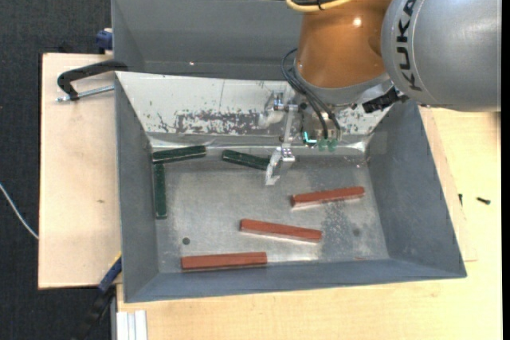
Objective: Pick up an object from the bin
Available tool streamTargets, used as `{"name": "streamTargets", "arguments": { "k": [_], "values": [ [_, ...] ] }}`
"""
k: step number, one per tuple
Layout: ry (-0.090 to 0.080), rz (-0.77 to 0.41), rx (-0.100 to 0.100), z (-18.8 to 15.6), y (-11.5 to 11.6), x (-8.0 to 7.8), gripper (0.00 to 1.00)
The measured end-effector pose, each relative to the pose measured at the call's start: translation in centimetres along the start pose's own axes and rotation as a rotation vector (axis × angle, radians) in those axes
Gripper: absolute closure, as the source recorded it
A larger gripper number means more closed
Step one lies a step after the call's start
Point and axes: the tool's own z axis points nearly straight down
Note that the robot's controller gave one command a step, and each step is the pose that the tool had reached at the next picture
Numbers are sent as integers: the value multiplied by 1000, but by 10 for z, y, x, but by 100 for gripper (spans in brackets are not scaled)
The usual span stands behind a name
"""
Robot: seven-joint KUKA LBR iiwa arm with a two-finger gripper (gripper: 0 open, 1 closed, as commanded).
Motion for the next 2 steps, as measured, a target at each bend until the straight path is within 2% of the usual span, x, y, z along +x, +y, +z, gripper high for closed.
{"name": "streamTargets", "arguments": {
  "k": [1,2],
  "values": [
    [-8,1,-1,-4,0,-2,0],
    [-13,51,-2,49,-32,7,0]
  ]
}}
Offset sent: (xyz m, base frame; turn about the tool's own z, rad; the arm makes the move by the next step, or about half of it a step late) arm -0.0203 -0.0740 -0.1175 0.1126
